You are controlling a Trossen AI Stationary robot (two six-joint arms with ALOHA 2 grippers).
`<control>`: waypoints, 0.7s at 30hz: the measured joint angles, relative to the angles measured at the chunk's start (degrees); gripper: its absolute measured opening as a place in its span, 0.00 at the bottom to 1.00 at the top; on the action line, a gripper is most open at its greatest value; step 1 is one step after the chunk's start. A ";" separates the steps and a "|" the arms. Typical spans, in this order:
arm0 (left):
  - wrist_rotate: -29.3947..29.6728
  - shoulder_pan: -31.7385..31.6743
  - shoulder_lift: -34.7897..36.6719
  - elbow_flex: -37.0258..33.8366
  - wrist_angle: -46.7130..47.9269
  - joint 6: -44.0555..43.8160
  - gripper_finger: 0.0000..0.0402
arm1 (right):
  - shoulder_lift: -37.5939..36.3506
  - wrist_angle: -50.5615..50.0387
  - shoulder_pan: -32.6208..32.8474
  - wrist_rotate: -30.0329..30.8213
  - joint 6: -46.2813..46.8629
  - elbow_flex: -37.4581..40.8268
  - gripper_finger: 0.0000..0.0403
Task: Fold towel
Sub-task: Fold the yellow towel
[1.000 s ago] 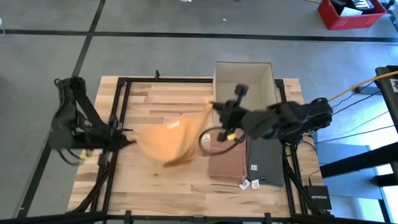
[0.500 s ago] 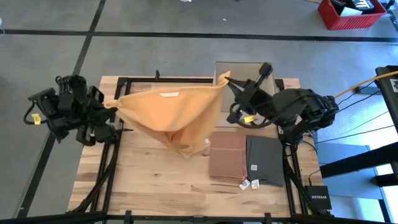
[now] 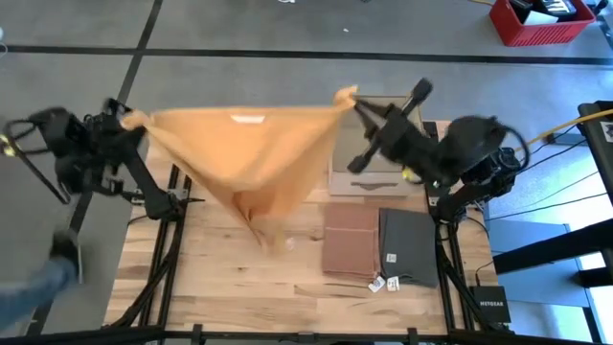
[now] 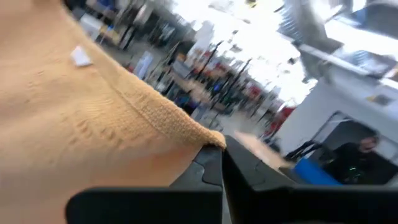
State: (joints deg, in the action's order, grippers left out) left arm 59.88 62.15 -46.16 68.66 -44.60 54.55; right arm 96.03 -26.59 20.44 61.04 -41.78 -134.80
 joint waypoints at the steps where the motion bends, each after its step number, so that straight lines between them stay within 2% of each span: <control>1: -0.08 0.00 -0.12 1.52 -0.02 2.03 0.02 | 0.00 4.33 -0.54 0.04 -3.11 0.00 0.01; 7: -0.10 0.00 -0.01 7.08 0.28 4.14 0.02 | 0.00 25.85 -2.58 0.90 -19.33 -0.04 0.01; 11: 4.46 0.00 -0.16 7.74 0.87 4.26 0.02 | -0.18 26.87 -2.50 2.57 -21.57 -0.04 0.01; 15: 12.12 0.00 -0.12 7.74 6.99 2.77 0.02 | -0.23 16.46 -1.79 7.93 -18.54 -0.07 0.01; 18: 16.10 0.02 -0.82 7.74 14.36 -1.87 0.02 | -0.24 3.04 -1.17 9.10 -9.52 -0.04 0.01; 21: 19.66 0.38 -2.49 7.74 21.10 -6.29 0.02 | -0.24 -11.02 0.06 8.43 3.44 -0.04 0.01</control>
State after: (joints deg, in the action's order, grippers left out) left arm 79.53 62.53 -48.66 76.40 -23.49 48.26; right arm 95.79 -37.61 20.49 69.47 -38.34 -134.85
